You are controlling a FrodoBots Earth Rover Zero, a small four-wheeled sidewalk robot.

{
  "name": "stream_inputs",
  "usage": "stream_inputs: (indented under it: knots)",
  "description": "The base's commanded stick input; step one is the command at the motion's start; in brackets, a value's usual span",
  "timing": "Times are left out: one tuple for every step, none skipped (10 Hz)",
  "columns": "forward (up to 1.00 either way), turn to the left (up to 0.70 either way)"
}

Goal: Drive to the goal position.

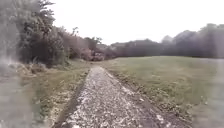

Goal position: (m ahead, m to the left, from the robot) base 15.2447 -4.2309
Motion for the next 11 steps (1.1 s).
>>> stream_inputs:
  knots:
    - [1.00,0.00]
    - [1.00,0.00]
    - [1.00,0.00]
    - [1.00,0.24]
    - [1.00,0.30]
    - [1.00,0.36]
    - [1.00,0.00]
    - [1.00,0.00]
    - [1.00,0.00]
    - [1.00,0.00]
    - [1.00,0.00]
